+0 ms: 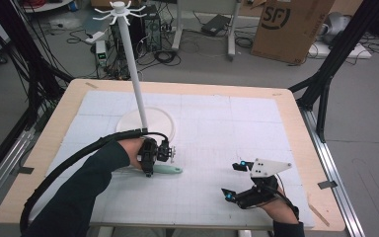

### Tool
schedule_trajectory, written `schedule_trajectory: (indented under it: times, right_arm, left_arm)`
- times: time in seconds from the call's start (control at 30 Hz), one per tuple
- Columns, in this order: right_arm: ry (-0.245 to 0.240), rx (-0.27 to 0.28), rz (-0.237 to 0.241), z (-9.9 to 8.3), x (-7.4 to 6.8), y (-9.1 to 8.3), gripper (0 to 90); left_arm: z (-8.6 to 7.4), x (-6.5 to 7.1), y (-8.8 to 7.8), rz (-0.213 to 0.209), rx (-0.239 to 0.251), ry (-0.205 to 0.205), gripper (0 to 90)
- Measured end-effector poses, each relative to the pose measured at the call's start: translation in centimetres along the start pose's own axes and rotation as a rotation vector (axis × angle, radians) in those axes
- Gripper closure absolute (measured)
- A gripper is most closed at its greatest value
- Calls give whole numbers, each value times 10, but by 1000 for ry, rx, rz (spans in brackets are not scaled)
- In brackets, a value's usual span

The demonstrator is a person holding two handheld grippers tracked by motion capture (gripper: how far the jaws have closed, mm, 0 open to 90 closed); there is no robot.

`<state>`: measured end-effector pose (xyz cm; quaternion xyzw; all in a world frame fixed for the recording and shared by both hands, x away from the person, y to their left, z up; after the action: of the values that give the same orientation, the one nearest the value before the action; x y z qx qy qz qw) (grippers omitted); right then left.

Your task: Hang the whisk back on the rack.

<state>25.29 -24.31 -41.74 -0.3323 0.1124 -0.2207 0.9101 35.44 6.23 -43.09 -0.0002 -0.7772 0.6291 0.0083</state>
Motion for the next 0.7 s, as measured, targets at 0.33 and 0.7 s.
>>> schedule_trajectory:
  times: [0.33,0.7]
  right_arm:
    - [1,-1,-2,0,0,0,97]
    - [-1,-4,-2,0,-1,-1,98]
  left_arm:
    - [1,5,-1,24,-16,-10,680]
    - [-3,9,1,38,18,-71,674]
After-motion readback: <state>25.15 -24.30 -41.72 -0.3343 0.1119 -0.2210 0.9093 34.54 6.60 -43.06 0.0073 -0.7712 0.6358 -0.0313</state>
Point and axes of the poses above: each handheld gripper's, and its own axes: y roughly forward along the jaws, z roughly out of its top, x roughly to its right, the point moved 2 cm from there along y, roughly forward along the jaws, and after that the axes turned 11 degrees about -x, right-handed, at the moved point
